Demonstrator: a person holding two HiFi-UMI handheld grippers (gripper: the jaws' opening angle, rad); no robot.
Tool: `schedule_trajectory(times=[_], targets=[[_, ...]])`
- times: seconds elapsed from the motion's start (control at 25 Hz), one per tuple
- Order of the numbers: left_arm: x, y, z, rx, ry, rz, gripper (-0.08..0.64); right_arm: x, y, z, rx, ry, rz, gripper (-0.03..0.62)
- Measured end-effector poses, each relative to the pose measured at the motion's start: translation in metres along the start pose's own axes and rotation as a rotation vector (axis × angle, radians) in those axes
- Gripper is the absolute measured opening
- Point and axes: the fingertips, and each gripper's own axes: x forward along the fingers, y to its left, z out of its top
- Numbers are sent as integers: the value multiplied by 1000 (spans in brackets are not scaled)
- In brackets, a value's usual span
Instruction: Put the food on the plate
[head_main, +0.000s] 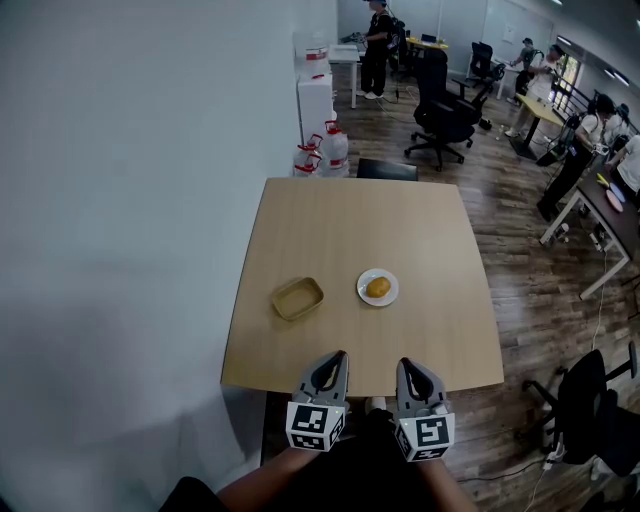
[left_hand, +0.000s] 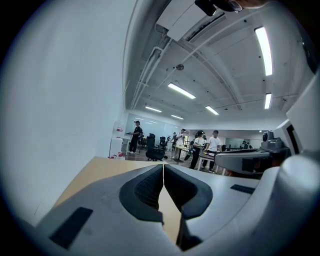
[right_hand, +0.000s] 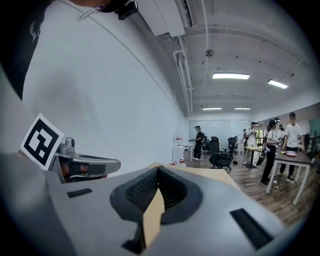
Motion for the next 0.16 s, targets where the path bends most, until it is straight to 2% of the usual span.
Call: schedule_trajectory(times=[0.16], targets=[[5, 2, 4, 2, -1, -1, 18, 6, -1, 2, -5, 1, 6, 60]])
